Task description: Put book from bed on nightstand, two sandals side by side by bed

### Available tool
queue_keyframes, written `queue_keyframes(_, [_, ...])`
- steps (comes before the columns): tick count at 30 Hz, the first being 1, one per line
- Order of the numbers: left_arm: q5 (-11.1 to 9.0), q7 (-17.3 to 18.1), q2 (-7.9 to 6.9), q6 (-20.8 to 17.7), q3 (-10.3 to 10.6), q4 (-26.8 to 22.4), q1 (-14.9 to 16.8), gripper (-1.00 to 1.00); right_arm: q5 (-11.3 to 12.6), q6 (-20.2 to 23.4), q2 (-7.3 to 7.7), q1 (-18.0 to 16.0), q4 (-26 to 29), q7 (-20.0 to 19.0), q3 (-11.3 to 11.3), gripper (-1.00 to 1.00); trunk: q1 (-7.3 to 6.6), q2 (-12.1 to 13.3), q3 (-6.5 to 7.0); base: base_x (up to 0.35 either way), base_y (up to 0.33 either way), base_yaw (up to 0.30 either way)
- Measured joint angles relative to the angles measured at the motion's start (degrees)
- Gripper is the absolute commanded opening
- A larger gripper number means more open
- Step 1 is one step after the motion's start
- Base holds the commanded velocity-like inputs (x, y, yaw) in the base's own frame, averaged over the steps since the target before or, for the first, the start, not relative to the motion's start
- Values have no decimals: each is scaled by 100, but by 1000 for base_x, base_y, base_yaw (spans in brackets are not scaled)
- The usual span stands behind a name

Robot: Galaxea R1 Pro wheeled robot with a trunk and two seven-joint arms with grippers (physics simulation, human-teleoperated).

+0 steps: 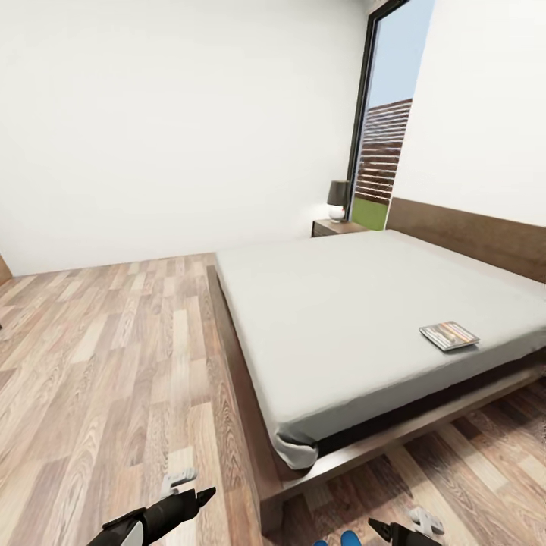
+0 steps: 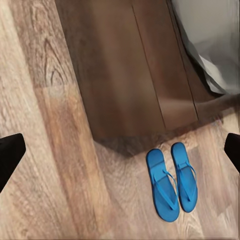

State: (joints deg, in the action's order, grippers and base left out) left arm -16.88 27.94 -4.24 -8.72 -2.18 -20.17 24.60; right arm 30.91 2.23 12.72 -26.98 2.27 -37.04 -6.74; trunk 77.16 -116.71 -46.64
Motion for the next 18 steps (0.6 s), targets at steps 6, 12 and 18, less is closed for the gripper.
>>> queue_keyframes(6, [1, -5, 4, 0, 2, 7, 0, 100, 3, 0, 0, -1, 0, 3, 0, 100, -132, 241, 108, 0, 0, -13])
queue_keyframes(12, [4, -5, 7, 0, 6, 71, -1, 100, -10, 0, 0, 1, 0, 6, -1, 100, -264, 481, 215, 0, 0, -1])
queue_keyframes(18, [9, 1, 4, 0, 5, 162, 0, 100, -15, 0, 0, 2, 1, -10, -1, 100, -264, 483, 216, 0, 0, -94])
